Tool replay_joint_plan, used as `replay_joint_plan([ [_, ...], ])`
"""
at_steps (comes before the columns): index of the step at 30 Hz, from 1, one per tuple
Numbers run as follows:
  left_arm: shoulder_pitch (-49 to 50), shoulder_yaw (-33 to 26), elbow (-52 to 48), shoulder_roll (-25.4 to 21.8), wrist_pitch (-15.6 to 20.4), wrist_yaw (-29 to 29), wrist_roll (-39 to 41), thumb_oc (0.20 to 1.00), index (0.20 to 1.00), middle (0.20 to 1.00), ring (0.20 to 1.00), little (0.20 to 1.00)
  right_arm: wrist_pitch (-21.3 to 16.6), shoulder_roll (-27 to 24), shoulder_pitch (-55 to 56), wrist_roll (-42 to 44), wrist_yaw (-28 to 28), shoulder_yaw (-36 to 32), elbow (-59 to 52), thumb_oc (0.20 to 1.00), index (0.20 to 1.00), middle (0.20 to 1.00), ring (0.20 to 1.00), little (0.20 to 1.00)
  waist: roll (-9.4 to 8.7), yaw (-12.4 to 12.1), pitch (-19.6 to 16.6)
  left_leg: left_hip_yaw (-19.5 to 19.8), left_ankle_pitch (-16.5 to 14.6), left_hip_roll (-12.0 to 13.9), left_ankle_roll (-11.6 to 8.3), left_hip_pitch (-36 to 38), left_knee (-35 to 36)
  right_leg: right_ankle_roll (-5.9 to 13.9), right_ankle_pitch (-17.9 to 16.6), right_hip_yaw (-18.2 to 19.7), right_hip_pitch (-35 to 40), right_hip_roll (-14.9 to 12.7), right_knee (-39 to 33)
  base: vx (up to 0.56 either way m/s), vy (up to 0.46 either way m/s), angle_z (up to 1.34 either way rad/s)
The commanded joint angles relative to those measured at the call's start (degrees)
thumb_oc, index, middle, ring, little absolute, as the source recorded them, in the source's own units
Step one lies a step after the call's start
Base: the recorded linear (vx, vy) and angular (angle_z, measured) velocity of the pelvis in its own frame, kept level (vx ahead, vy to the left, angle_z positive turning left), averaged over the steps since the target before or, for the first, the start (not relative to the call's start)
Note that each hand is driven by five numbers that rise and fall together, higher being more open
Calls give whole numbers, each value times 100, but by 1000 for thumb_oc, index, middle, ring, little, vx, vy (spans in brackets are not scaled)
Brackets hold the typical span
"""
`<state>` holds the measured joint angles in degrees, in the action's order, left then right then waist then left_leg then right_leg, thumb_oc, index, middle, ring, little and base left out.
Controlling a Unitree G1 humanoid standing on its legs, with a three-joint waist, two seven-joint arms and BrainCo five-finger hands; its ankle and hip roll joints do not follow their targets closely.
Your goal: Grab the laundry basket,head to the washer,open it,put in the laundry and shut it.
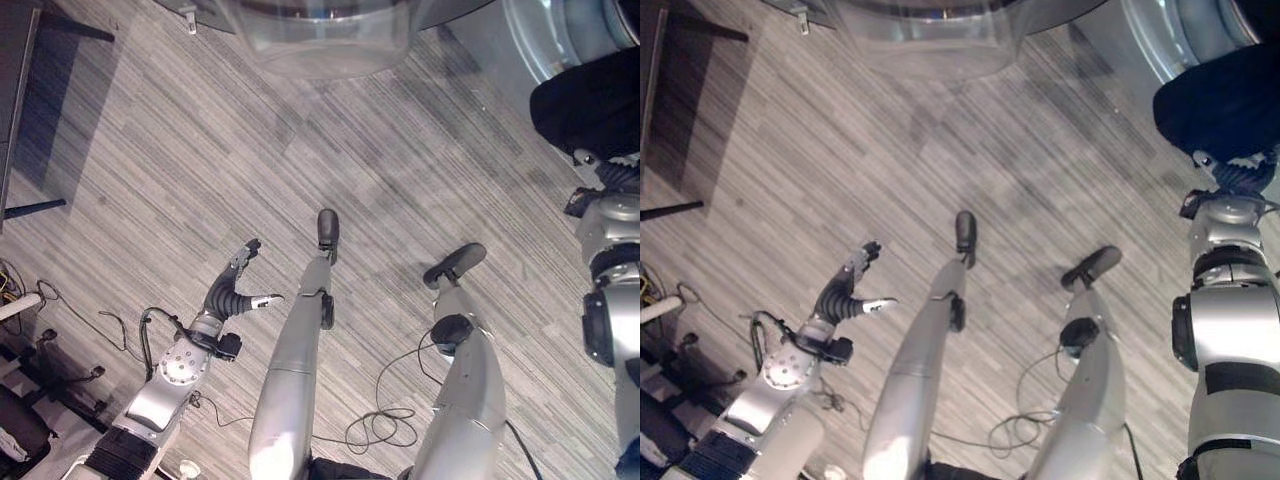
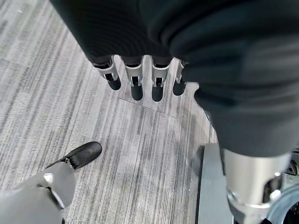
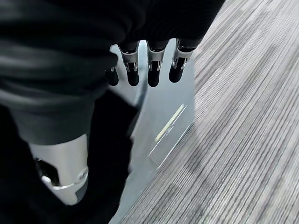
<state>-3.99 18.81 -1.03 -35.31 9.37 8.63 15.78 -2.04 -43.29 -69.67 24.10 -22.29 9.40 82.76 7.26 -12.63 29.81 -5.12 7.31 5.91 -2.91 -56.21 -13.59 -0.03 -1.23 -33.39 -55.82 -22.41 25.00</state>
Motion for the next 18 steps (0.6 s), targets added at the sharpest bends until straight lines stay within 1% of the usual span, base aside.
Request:
replay_joint_plan([
  [1, 376, 105, -239, 188, 211, 78, 139, 1000, 1000, 1000, 1000, 1000, -208, -407, -145, 243, -82, 582, -121, 1000, 1000, 1000, 1000, 1000, 394, -72, -167, 8, -360, -27, -39, -520, -115, 390, 756, 289, -245, 371, -46, 13, 1, 4],
  [6, 376, 121, -260, 200, 217, 80, 218, 1000, 1000, 1000, 1000, 1000, -231, -378, -338, 497, -28, 553, -83, 1000, 1000, 1000, 1000, 1000, 388, -129, -190, 37, -408, -25, -21, -663, -216, 379, 794, 284, -360, 370, 57, 11, 5, 4],
  [7, 361, 138, -264, 204, 203, 87, 241, 1000, 1000, 1000, 1000, 1000, -264, -367, -428, 618, -67, 523, -85, 915, 915, 915, 915, 915, 373, -140, -196, 45, -432, -30, -12, -716, -266, 380, 795, 283, -391, 365, 79, 0, 0, 0],
  [8, 359, 138, -264, 204, 203, 87, 242, 1000, 1000, 1000, 1000, 1000, -265, -367, -432, 620, -67, 525, -82, 708, 708, 708, 708, 708, 373, -141, -198, 45, -434, -29, -12, -722, -270, 379, 796, 283, -396, 365, 82, 0, 0, 0],
  [9, 353, 146, -271, 206, 204, 92, 245, 1000, 1000, 1000, 1000, 1000, -283, -367, -479, 673, -97, 505, -87, 583, 583, 583, 583, 583, 370, -150, -207, 43, -441, -32, -7, -734, -277, 377, 798, 285, -403, 366, 91, 0, 0, 0],
  [11, 354, 169, -296, 228, 203, 114, 288, 1000, 1000, 1000, 1000, 1000, -414, -402, -577, 976, -190, 388, -183, 200, 200, 200, 200, 200, 354, -159, -228, 44, -446, -33, -10, -739, -262, 384, 787, 303, -416, 377, 64, 0, 0, 0],
  [14, 325, 176, -291, 194, 204, 128, 327, 1000, 1000, 1000, 1000, 1000, -526, -390, -627, 1273, -193, 341, -311, 200, 200, 200, 200, 200, 308, -152, -263, 20, -458, -24, -12, -708, -255, 376, 781, 319, -390, 395, 31, 0, 0, 0],
  [18, 274, 157, -263, 153, 197, 105, 349, 1000, 1000, 1000, 1000, 1000, -714, -86, -603, 1875, 12, 198, -599, 200, 200, 200, 200, 200, 228, -113, -346, -33, -488, 14, -17, -596, -254, 353, 748, 359, -289, 436, -57, 0, 0, 0],
])
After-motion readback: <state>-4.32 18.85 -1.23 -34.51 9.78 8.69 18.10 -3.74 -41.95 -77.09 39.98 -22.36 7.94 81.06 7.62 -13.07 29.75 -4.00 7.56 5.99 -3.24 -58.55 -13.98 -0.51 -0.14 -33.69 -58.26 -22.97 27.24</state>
